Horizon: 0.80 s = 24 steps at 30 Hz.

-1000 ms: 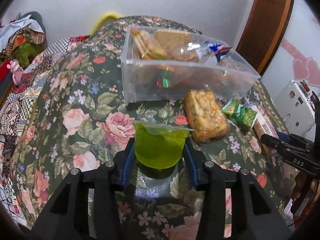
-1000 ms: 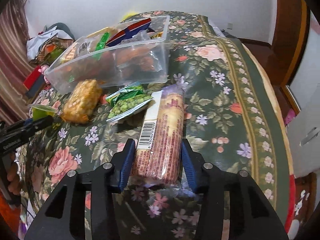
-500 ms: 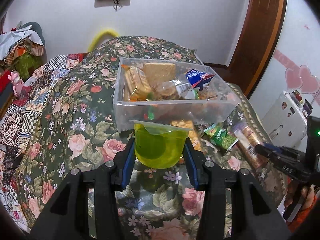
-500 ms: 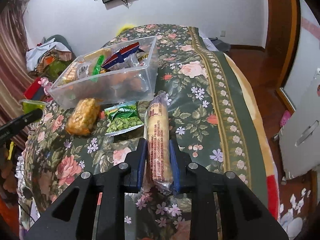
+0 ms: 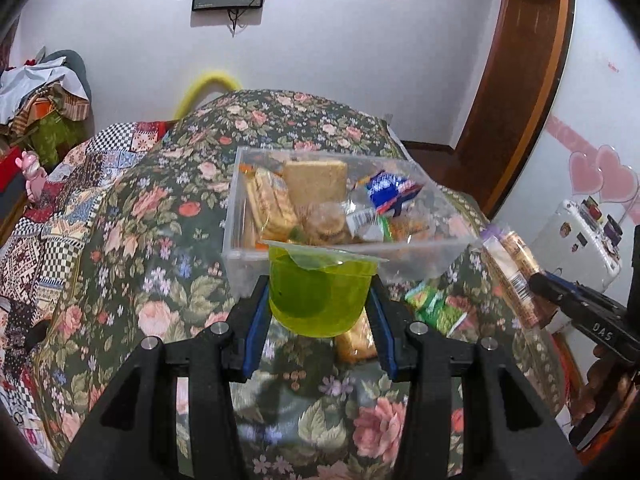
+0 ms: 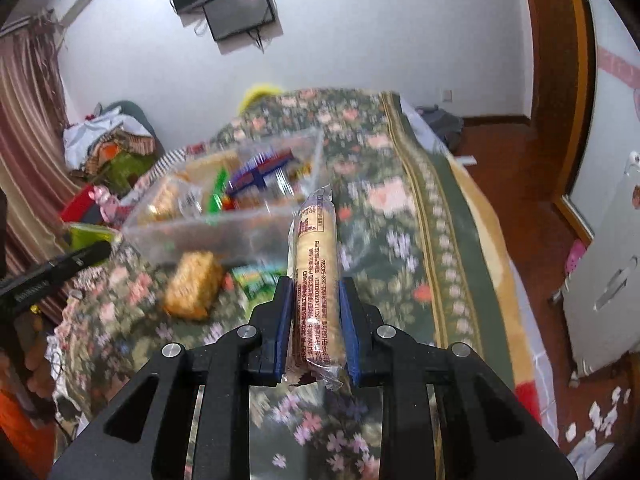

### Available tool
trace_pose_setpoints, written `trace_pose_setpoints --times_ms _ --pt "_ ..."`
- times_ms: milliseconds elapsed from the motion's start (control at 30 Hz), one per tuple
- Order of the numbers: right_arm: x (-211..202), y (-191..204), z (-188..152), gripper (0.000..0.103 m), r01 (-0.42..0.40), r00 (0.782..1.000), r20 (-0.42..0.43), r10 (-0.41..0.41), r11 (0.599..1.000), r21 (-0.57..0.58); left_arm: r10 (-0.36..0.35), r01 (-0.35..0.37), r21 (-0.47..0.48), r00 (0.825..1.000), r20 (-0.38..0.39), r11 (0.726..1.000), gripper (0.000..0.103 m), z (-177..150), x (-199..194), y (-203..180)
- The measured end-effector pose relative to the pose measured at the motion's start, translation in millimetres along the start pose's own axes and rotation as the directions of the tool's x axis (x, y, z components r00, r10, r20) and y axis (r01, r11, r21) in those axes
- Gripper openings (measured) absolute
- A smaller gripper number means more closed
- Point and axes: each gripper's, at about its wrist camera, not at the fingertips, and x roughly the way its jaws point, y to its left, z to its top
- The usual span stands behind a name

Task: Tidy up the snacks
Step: 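Lower the jelly cup and biscuit roll into the clear box and open both grippers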

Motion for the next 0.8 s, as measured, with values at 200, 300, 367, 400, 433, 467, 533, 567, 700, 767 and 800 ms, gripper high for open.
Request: trace_pose_setpoints --times_ms 200,300,367,400,433,467,533,567,700,767,800 --pt "8.8 17.9 26.5 0.021 -0.015 0.998 0.062 0.017 0.999 -0.045 -0.002 0.002 0.005 1.0 0.03 1.0 0.046 23.4 5.9 -4.2" --pt "21.2 21.5 35.6 0.021 -0.027 0.997 0.067 0.03 0.999 -0.046 -0.007 0.006 0.005 0.999 0.039 1.0 0.046 34.1 10.2 -5.9" --pt "28.1 22.1 41.2 0.021 -0.025 0.996 0.079 0.029 0.999 -0.044 -0.004 0.004 0.009 0.999 0.046 1.0 0.046 39.2 14.1 -6.7" --pt "31.4 22.2 44.2 0.021 -0.024 0.996 0.082 0.027 0.999 -0.041 -0.002 0.001 0.011 0.999 0.047 1.0 0.046 41.1 16.0 -6.7" --pt "36.4 21.7 48.2 0.021 -0.023 0.996 0.084 0.025 0.999 -0.035 -0.001 0.0 0.012 0.999 0.045 1.0 0.046 43.4 19.2 -6.8" --pt "39.9 21.1 50.5 0.021 -0.021 0.996 0.085 0.023 0.999 -0.031 -0.004 0.003 0.011 0.999 0.041 1.0 0.046 46.3 23.6 -6.6" --pt "50.0 19.8 57.0 0.021 -0.006 0.996 0.088 0.008 1.0 -0.023 -0.01 0.01 0.007 0.999 0.03 1.0 0.046 51.9 33.6 -5.8" --pt "56.8 19.0 61.0 0.021 0.004 0.996 0.09 -0.002 1.0 -0.016 -0.009 0.009 0.007 1.0 0.026 1.0 0.046 53.8 37.8 -5.6" --pt "75.1 17.7 70.8 0.021 0.022 0.996 0.085 -0.022 1.0 0.002 0.003 -0.003 0.014 1.0 0.004 1.0 0.046 62.8 59.5 -5.2" --pt "80.2 18.4 71.8 0.021 0.036 0.996 0.081 -0.036 0.999 -0.002 0.009 -0.009 0.013 1.0 -0.014 1.0 0.046 67.5 72.3 -4.7" --pt "83.7 19.2 72.5 0.021 0.046 0.996 0.079 -0.046 0.999 -0.004 0.008 -0.008 0.009 1.0 -0.024 1.0 0.046 69.4 79.1 -3.6"
